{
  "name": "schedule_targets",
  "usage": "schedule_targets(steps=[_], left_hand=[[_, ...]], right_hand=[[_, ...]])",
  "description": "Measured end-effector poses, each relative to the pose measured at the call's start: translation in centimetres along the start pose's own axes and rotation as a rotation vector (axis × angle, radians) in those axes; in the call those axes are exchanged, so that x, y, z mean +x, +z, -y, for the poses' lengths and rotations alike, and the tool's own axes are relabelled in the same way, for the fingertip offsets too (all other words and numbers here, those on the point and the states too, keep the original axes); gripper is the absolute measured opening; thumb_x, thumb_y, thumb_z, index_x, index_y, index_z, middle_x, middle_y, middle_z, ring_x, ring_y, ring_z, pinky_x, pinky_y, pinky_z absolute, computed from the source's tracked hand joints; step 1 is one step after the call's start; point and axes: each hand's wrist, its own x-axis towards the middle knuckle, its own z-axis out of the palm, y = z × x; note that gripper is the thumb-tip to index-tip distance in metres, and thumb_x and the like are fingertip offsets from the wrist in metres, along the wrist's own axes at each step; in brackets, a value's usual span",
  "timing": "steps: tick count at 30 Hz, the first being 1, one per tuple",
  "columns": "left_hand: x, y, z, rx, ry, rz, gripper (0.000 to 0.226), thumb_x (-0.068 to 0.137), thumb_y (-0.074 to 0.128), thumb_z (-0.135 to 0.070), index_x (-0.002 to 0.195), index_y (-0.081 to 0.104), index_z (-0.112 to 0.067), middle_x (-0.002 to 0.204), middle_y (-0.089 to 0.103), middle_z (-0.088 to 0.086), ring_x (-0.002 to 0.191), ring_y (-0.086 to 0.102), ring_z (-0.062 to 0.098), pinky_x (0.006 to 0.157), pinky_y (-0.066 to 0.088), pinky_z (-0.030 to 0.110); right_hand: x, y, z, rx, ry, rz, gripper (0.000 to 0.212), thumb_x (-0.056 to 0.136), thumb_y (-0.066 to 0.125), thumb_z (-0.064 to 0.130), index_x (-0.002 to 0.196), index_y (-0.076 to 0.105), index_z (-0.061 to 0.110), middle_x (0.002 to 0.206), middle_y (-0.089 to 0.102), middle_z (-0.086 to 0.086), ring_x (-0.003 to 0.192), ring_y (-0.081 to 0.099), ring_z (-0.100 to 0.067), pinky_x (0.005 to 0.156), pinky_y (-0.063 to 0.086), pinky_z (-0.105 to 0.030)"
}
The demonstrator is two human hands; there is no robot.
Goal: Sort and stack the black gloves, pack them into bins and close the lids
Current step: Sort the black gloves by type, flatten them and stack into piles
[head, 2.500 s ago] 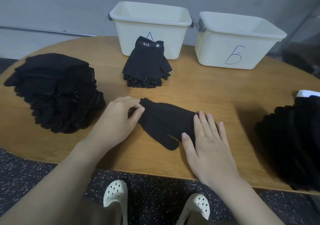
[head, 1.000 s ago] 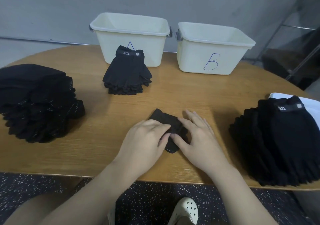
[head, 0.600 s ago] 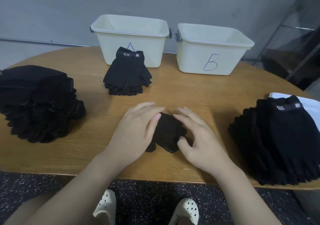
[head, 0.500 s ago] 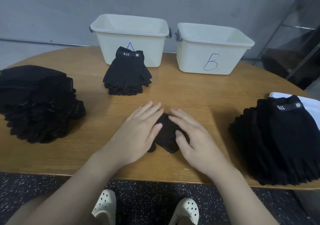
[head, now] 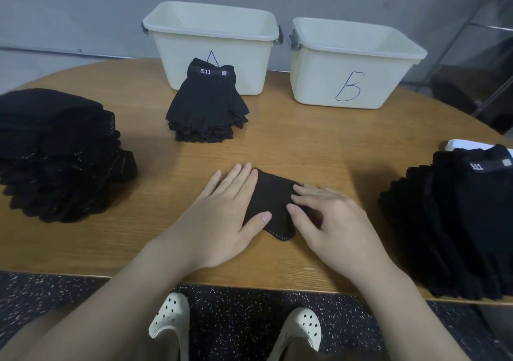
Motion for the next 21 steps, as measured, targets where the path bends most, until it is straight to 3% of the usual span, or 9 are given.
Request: schedule_targets(steps=[4, 6, 9, 11, 13, 18, 21], left_hand=[[-0.4, -0.8, 0.8, -0.126, -0.044, 0.042, 0.077, 0.1, 0.005, -0.064, 0.164, -0.009, -0.023, 0.171, -0.01, -0.011, 0.153, -0.02, -0.001, 0.126, -0.015, 0.03], [-0.6, -1.0, 1.2, -0.169, -0.112, -0.092, 0.072, 0.103, 0.014, -0.058, 0.164, 0.017, -0.021, 0.171, 0.014, -0.009, 0.157, 0.0, 0.004, 0.126, -0.005, 0.028], [-0.7, -1.4, 1.7, -0.188, -0.207, -0.23, 0.054, 0.097, 0.031, -0.062, 0.13, 0.055, -0.026, 0.138, 0.046, -0.015, 0.133, 0.035, 0.007, 0.11, 0.019, 0.024], [-0.6, -1.6, 1.8, -0.206, -0.233, -0.223, 0.044, 0.091, 0.039, -0.069, 0.104, 0.057, -0.032, 0.116, 0.045, -0.018, 0.115, 0.039, 0.006, 0.099, 0.021, 0.025], [-0.4, -1.6, 1.6, -0.24, -0.242, -0.19, 0.038, 0.087, 0.047, -0.072, 0.09, 0.054, -0.035, 0.108, 0.041, -0.018, 0.108, 0.037, 0.006, 0.096, 0.021, 0.027], [0.2, -2.2, 0.9, -0.362, -0.299, -0.122, 0.027, 0.087, 0.07, -0.057, 0.081, 0.054, -0.036, 0.115, 0.044, -0.017, 0.113, 0.038, 0.007, 0.098, 0.022, 0.028], [0.1, -2.5, 1.1, -0.468, -0.323, -0.142, 0.022, 0.087, 0.075, -0.048, 0.083, 0.059, -0.034, 0.109, 0.055, -0.016, 0.109, 0.05, 0.008, 0.101, 0.037, 0.033]], right_hand=[[1.6, -0.1, 1.0, 0.052, -0.001, -0.091, 0.038, 0.097, 0.058, 0.048, 0.114, 0.075, 0.019, 0.123, 0.068, 0.012, 0.115, 0.06, -0.008, 0.101, 0.048, -0.036], [3.2, 0.0, 1.4, 0.089, 0.003, -0.064, 0.036, 0.097, 0.061, 0.044, 0.124, 0.069, 0.02, 0.123, 0.063, 0.015, 0.117, 0.057, -0.007, 0.102, 0.047, -0.034], [5.5, 0.3, 1.5, 0.097, 0.017, 0.07, 0.045, 0.094, 0.068, 0.046, 0.132, 0.064, 0.023, 0.123, 0.056, 0.018, 0.126, 0.051, -0.009, 0.109, 0.041, -0.034], [6.6, 0.8, 1.5, 0.09, 0.047, 0.164, 0.053, 0.09, 0.071, 0.051, 0.135, 0.062, 0.024, 0.121, 0.052, 0.018, 0.129, 0.047, -0.012, 0.111, 0.039, -0.036], [7.5, 1.1, 1.6, 0.09, 0.079, 0.238, 0.056, 0.086, 0.073, 0.055, 0.133, 0.064, 0.026, 0.122, 0.051, 0.013, 0.129, 0.044, -0.013, 0.112, 0.038, -0.039], [8.6, 1.3, 1.7, 0.138, 0.149, 0.349, 0.039, 0.079, 0.08, 0.055, 0.108, 0.064, 0.034, 0.115, 0.05, 0.012, 0.123, 0.047, -0.015, 0.107, 0.044, -0.044], [8.2, 1.4, 1.4, 0.31, 0.179, 0.296, 0.032, 0.079, 0.084, 0.046, 0.093, 0.057, 0.035, 0.108, 0.058, 0.011, 0.106, 0.058, -0.014, 0.091, 0.053, -0.036]])
